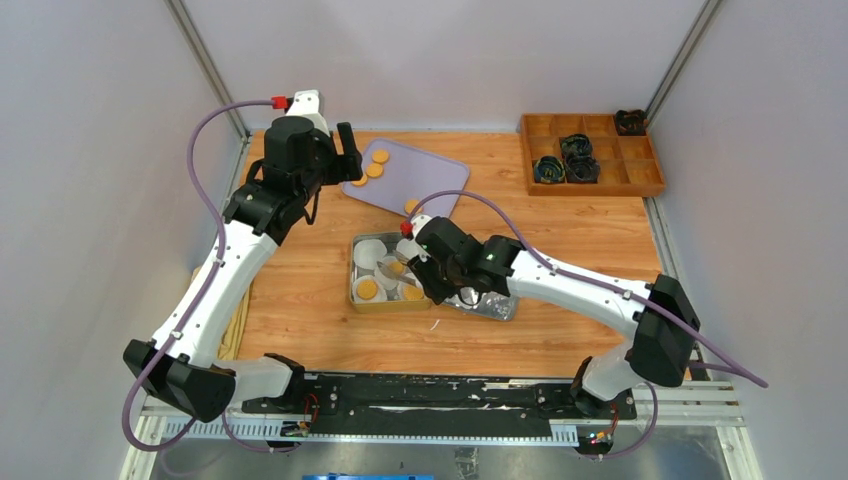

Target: Pack the cookies

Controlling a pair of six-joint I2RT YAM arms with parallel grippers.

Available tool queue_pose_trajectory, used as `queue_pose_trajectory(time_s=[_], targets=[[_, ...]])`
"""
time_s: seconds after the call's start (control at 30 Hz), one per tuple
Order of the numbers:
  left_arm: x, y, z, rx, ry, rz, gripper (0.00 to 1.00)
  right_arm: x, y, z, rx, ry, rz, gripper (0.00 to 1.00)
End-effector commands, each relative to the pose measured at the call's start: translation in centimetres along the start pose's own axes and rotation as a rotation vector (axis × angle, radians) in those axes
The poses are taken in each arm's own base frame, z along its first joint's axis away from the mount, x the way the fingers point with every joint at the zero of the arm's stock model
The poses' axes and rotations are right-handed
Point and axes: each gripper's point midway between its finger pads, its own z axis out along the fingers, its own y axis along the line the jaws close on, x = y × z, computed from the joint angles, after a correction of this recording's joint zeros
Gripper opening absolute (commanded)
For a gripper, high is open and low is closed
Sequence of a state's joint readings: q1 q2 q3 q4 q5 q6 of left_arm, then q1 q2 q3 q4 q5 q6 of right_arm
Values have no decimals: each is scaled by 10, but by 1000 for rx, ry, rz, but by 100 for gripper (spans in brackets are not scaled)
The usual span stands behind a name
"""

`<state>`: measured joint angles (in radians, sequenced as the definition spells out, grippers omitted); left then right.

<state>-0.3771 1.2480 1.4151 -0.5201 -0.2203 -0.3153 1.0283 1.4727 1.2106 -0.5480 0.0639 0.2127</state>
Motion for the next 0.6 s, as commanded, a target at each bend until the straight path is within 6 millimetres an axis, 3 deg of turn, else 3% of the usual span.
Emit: queue_pose_trajectory(time_s=[0.0,0.13,0.27,0.5,0.57], targets=[[-4,0,-5,4,-21,-5,81,-10,12,2,-17,-11,-11,0],[-3,1,-4,-3,-19,2,81,-9,19,4,-29,-4,-11,7],[-3,-1,-3,9,-15,1,81,-14,22,1,-33,-15,-11,32],[-5,-5,-5,30,-18,1,81,-26,21,-5,-10,-53,-13,55],[-4,-5,-5,30,-17,1,81,-24,19,-4,-2,-45,-20,55]])
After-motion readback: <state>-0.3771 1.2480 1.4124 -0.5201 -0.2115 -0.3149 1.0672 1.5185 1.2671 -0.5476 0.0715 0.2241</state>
